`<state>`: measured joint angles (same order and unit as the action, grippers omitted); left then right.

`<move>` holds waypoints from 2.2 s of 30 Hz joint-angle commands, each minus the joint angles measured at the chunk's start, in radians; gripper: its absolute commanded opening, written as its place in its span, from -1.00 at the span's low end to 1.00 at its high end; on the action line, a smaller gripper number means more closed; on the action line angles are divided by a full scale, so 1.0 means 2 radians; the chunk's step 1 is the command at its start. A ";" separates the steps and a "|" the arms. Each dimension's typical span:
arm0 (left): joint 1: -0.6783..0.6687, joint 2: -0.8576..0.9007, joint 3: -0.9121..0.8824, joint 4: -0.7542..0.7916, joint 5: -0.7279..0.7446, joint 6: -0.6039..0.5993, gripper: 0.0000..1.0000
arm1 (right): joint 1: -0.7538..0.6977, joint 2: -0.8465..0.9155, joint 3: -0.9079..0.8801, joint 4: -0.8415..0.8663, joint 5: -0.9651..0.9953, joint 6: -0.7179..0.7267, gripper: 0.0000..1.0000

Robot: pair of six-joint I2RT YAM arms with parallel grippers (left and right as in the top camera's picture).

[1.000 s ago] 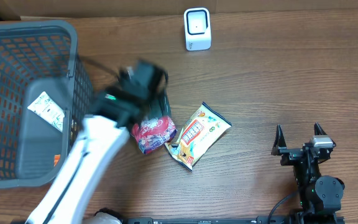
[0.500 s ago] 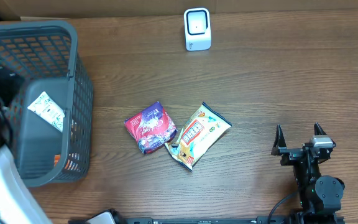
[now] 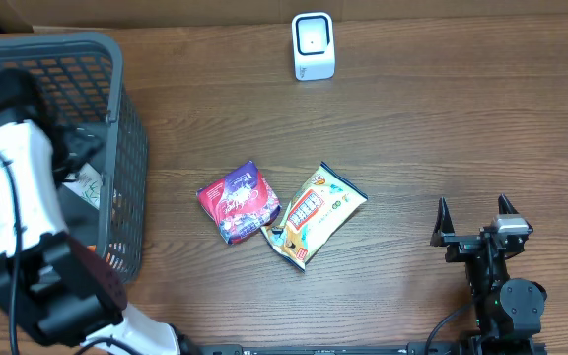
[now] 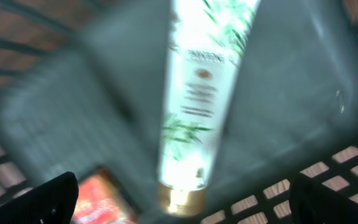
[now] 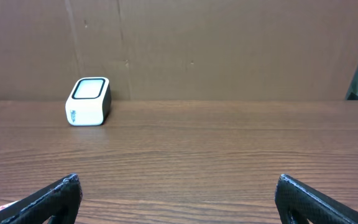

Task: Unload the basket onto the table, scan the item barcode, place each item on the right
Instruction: 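Reach the left gripper into the basket toward the white tube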

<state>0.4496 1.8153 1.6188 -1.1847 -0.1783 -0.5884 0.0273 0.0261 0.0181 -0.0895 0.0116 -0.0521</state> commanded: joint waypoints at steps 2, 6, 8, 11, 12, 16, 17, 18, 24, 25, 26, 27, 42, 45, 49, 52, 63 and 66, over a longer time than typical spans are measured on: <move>-0.031 0.037 -0.050 0.030 0.020 -0.015 0.99 | -0.001 -0.003 -0.005 0.004 0.005 0.002 1.00; -0.035 0.062 -0.083 0.056 0.019 -0.027 1.00 | -0.001 -0.003 -0.005 0.004 0.005 0.002 1.00; -0.033 0.068 -0.094 0.065 0.018 -0.028 0.99 | -0.001 -0.003 -0.005 0.004 0.005 0.002 1.00; -0.029 0.072 -0.109 0.078 0.019 -0.028 0.99 | -0.001 -0.003 -0.005 0.004 0.005 0.002 1.00; -0.029 0.072 -0.113 0.083 0.019 -0.028 1.00 | -0.001 -0.003 -0.005 0.004 0.005 0.002 1.00; -0.029 0.072 -0.125 0.092 0.019 -0.027 0.76 | -0.001 -0.003 -0.005 0.004 0.005 0.002 0.99; -0.029 0.072 -0.125 0.092 0.019 -0.027 0.56 | -0.001 -0.003 -0.005 0.004 0.005 0.002 1.00; -0.029 0.072 -0.125 0.091 0.019 -0.027 0.40 | -0.001 -0.003 -0.005 0.004 0.005 0.002 1.00; -0.029 0.069 -0.123 0.080 0.018 -0.027 -0.46 | -0.001 -0.003 -0.005 0.004 0.005 0.002 0.99; -0.029 0.068 -0.122 0.077 0.018 -0.027 -0.48 | -0.001 -0.003 -0.005 0.004 0.005 0.002 1.00; -0.029 0.067 -0.120 0.069 0.016 -0.027 -0.49 | -0.001 -0.003 -0.005 0.004 0.005 0.002 1.00; -0.029 0.065 -0.114 0.060 0.013 -0.027 -0.51 | -0.001 -0.003 -0.005 0.004 0.005 0.002 1.00; -0.029 -0.020 0.177 -0.162 -0.055 -0.004 -0.72 | -0.001 -0.003 -0.005 0.004 0.005 0.002 1.00; -0.029 -0.044 0.238 -0.192 -0.055 0.007 -0.86 | -0.001 -0.003 -0.005 0.004 0.005 0.002 1.00; -0.029 -0.080 0.280 -0.210 -0.055 0.014 -0.92 | -0.001 -0.003 -0.005 0.004 0.005 0.002 0.99; -0.029 -0.098 0.280 -0.210 -0.055 0.015 -0.07 | -0.001 -0.003 -0.005 0.004 0.005 0.002 1.00; -0.028 -0.068 0.079 -0.112 -0.064 -0.033 1.00 | -0.001 -0.003 -0.005 0.004 0.005 0.002 1.00; -0.028 -0.068 -0.014 -0.052 -0.069 -0.041 0.99 | -0.001 -0.003 -0.005 0.004 0.005 0.002 1.00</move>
<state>0.3943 1.6779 1.7267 -1.3346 -0.2890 -0.6327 0.0277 0.0261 0.0181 -0.0895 0.0116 -0.0521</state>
